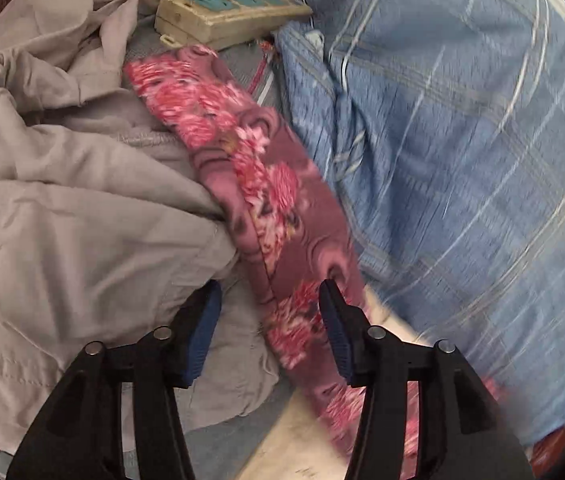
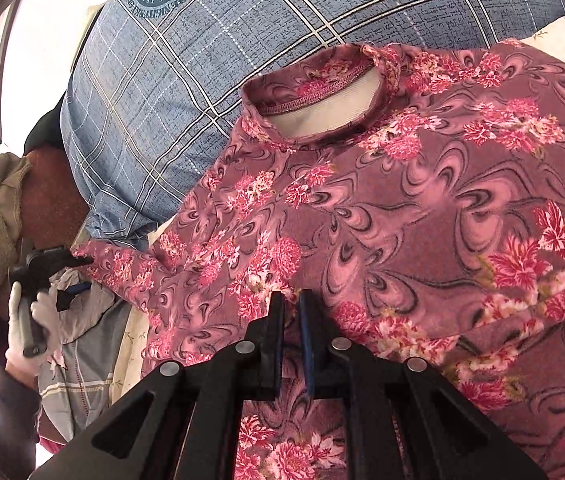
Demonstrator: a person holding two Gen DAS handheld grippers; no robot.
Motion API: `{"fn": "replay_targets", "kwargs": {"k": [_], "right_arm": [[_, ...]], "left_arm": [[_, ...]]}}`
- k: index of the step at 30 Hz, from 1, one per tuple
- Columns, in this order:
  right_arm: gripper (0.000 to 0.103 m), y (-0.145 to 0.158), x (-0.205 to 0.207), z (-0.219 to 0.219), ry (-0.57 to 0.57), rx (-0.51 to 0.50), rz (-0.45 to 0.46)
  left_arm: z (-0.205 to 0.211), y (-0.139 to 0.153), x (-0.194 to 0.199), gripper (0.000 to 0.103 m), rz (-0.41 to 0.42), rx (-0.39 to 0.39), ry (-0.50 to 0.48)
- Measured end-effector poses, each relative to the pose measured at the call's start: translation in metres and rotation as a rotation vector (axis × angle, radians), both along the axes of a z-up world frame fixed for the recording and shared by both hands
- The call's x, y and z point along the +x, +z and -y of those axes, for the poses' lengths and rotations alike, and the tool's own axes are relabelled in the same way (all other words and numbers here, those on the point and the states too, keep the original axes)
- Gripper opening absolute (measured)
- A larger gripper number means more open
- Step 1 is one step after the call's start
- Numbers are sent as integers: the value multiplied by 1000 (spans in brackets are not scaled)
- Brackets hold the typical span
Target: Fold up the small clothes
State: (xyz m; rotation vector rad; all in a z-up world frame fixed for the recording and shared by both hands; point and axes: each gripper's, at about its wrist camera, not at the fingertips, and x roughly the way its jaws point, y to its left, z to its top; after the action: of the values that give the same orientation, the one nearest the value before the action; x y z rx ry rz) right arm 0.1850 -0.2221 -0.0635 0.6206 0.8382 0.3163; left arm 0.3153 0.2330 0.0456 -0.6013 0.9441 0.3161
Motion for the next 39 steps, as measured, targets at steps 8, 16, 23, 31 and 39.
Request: {"fn": "replay_targets", "kwargs": {"k": [8,16,23,31,39], "right_arm": [[9,-2,-2,4,0,16,5],[9,-1,-3,4,-1,17,5],[9,-1,-4,7,-1,35,7],[9,-3,-5,11,6,73,12],[9,-5,-5,16,9,84,8]], "left_arm": [[1,28,-25,2,98,-12,-48],[70,76,-54,2,185,59,-229],[190,77,-47,2,191,46,-456],[303,1,-39,3,-13,27,-665],[277,-11,-78,21,-81,-136,-750]]}}
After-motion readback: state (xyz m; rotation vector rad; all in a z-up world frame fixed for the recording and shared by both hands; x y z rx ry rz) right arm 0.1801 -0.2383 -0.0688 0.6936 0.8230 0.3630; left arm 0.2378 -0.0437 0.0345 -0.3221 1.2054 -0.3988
